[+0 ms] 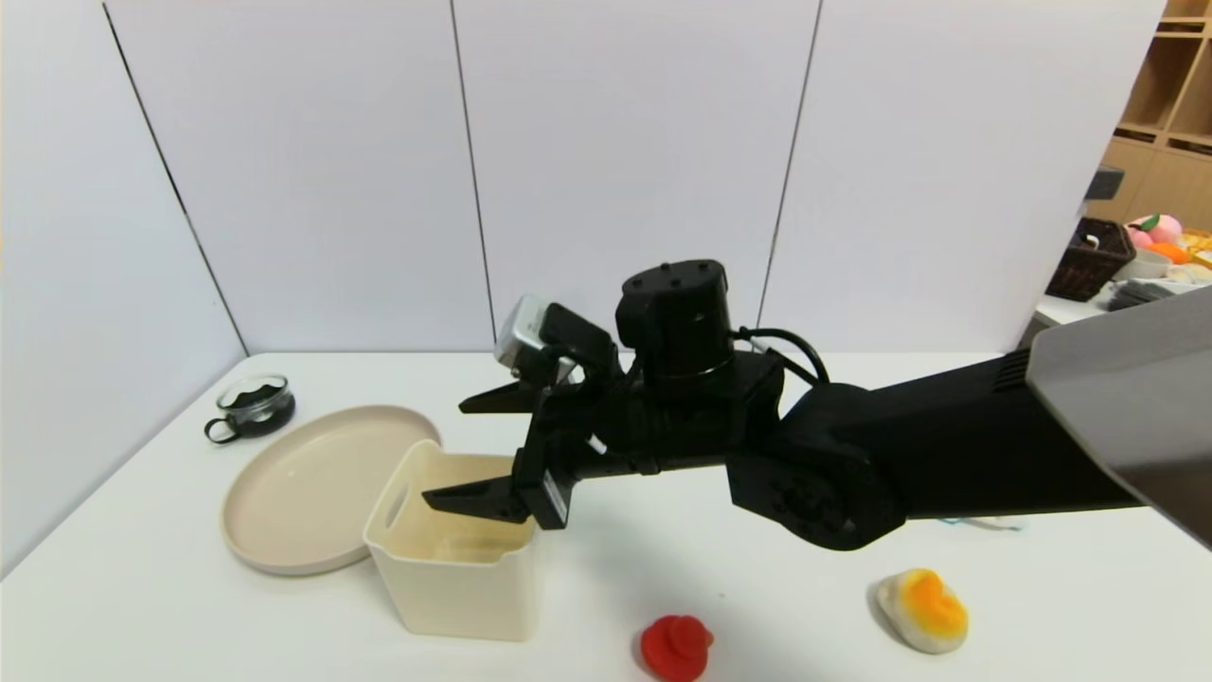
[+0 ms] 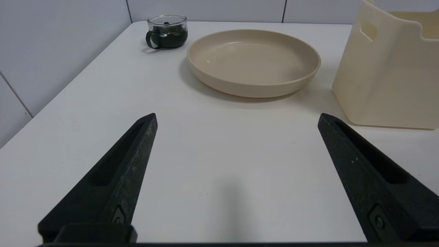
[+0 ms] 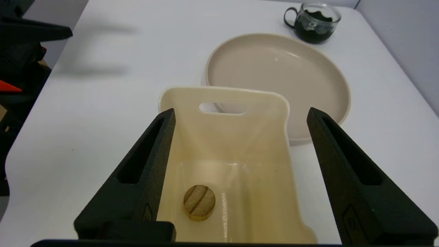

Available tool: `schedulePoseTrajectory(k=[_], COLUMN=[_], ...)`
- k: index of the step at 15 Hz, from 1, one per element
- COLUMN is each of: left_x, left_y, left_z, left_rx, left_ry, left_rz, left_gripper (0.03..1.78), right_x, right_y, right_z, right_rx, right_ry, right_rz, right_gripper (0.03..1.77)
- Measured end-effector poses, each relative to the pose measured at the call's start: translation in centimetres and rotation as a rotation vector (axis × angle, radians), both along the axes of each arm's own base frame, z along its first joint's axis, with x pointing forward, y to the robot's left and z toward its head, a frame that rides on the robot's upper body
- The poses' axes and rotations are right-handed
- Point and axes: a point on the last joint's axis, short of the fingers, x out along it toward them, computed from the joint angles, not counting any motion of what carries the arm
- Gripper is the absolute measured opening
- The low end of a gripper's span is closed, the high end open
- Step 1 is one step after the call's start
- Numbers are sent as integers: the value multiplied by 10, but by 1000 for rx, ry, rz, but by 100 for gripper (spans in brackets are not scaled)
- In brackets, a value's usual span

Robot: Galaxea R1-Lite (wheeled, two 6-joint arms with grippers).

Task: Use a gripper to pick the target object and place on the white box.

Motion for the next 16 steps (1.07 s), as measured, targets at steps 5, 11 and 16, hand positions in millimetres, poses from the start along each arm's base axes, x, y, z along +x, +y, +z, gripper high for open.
schedulePoseTrajectory(k=[5, 11, 16], left_x=[0, 0, 0], left_y=[0, 0, 0], left_z=[0, 0, 0], left_rx=[0, 0, 0], left_ry=[0, 0, 0], left_rz=[1, 0, 1], left_gripper=[169, 169, 169], right_x=[6, -9, -85], right_y=[-50, -165, -255], right_z=[68, 123, 121], right_rx=[120, 124, 118], right_ry=[46, 140, 107], right_rz=[-258, -658, -884], right_gripper=[153, 163, 167])
